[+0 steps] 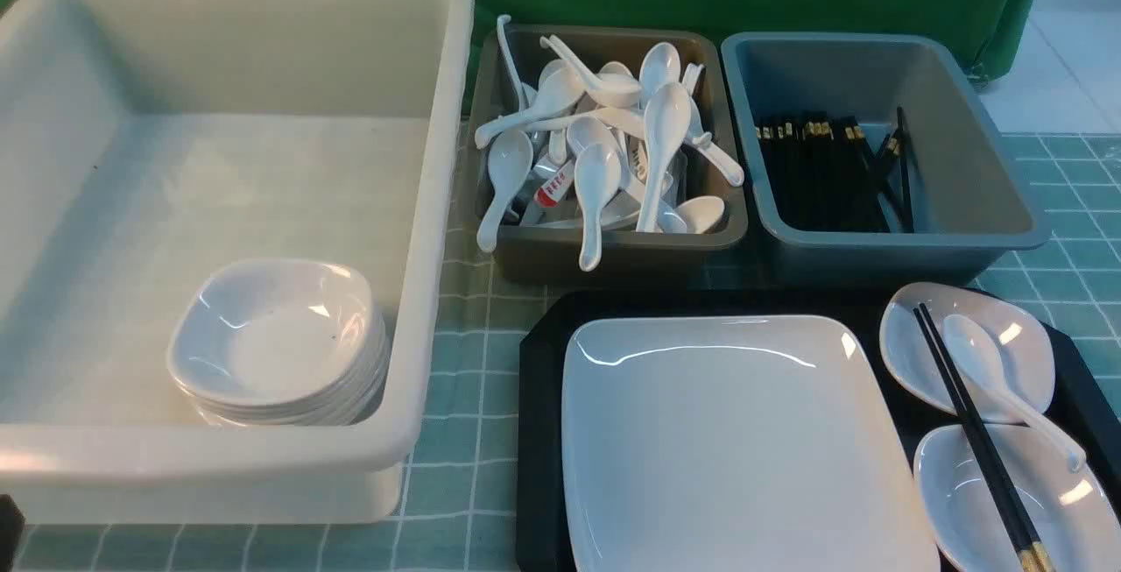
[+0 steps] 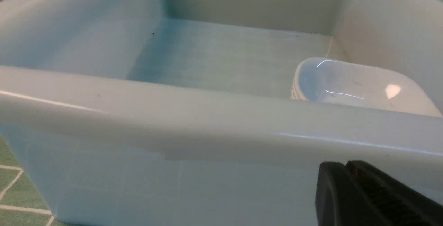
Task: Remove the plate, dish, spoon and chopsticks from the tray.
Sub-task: Use the right arm to grab a pair of chopsticks from the plate
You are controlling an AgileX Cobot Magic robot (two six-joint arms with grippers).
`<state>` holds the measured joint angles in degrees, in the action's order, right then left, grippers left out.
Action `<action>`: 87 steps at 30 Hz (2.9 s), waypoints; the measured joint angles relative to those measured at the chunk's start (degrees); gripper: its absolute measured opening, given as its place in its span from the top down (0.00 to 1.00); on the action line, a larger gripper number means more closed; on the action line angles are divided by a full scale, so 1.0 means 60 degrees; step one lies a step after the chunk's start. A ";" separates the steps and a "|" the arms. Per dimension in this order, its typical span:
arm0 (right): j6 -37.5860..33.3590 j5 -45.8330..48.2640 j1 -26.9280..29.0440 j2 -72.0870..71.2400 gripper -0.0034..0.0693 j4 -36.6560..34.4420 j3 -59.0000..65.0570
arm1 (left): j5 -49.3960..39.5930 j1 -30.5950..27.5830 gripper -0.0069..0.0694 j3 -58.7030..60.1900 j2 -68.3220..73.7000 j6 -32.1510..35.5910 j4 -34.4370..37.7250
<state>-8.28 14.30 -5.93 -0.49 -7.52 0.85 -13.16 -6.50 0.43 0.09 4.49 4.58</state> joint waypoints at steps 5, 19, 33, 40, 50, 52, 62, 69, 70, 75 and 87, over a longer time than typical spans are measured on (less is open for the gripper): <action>0.0000 0.0000 0.0000 0.0000 0.62 0.0000 0.0000 | 0.0002 0.0000 0.89 0.0000 0.0000 0.0000 0.0000; 0.0000 -0.0009 0.0000 0.0000 0.62 0.0000 0.0000 | 0.1271 0.0000 0.89 0.0000 0.0000 -0.0804 0.1927; 0.0000 0.0001 0.0000 0.0000 0.62 0.0000 0.0000 | 0.0096 0.0502 0.89 -0.2505 0.1370 -0.0925 0.3169; 0.0000 0.0001 0.0000 0.0000 0.62 0.0000 0.0000 | -0.3107 0.2044 0.89 -0.5731 0.6107 0.2772 0.3564; 0.2437 -0.1192 0.0000 0.0000 0.62 -0.0783 0.0000 | -0.3209 0.3885 0.89 -0.6782 0.7989 0.3271 0.3511; 0.3018 -0.1919 0.0000 0.0000 0.62 -0.0878 0.0000 | -0.3171 0.3932 0.89 -0.6782 0.7991 0.3271 0.3511; 0.3100 0.0737 -0.0835 0.2509 0.72 -0.1011 -0.3131 | -0.2967 0.3932 0.89 -0.6801 0.7991 0.5002 0.4708; 0.1215 0.5727 -0.1543 0.7896 0.67 0.0649 -0.7121 | -0.3936 0.3932 0.89 -0.6801 0.7759 0.6981 0.6528; 0.1091 0.6184 -0.1543 0.8803 0.65 0.0995 -0.7490 | -0.4112 0.3932 0.89 -0.6801 0.7591 0.7156 0.6612; 0.0648 0.6395 -0.1543 1.1722 0.58 0.1800 -0.8160 | -0.4532 0.3932 0.89 -0.6801 0.6616 0.7437 0.6701; 0.0490 0.4399 -0.1432 1.4362 0.35 0.1694 -0.8200 | -0.4752 0.3932 0.89 -0.6801 0.5690 0.7467 0.6701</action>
<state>-5.34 40.70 -14.52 85.68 2.64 -48.35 -41.67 17.09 -40.37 34.23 49.29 44.79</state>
